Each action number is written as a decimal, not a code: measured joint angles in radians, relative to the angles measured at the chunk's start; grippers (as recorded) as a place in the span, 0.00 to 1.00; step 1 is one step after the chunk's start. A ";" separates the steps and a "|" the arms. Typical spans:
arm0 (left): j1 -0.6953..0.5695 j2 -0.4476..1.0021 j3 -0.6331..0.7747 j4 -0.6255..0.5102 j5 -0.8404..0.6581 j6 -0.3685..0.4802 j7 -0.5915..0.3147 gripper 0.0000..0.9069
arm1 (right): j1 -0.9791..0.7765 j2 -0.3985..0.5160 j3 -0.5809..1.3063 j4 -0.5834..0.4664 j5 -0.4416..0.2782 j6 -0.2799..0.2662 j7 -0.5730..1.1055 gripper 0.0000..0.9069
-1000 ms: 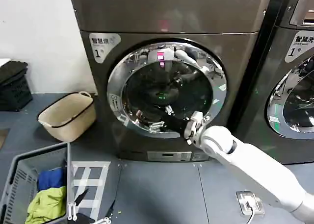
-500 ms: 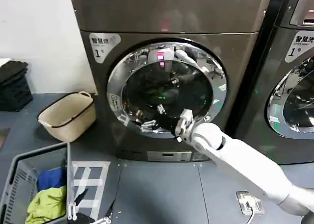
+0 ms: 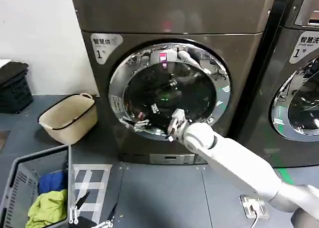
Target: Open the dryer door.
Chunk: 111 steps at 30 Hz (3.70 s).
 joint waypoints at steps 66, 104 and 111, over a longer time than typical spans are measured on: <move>-0.034 0.017 -0.022 0.021 -0.073 0.020 0.004 1.00 | 0.113 0.161 -0.108 -0.207 0.006 0.017 -0.111 1.00; -0.384 0.241 -0.289 0.189 -0.616 0.178 0.157 1.00 | 0.000 -0.151 -0.038 0.194 0.097 0.006 -0.320 1.00; -0.494 0.305 -0.262 0.285 -0.701 0.185 0.180 1.00 | -0.055 -0.225 0.002 0.280 0.095 0.008 -0.360 1.00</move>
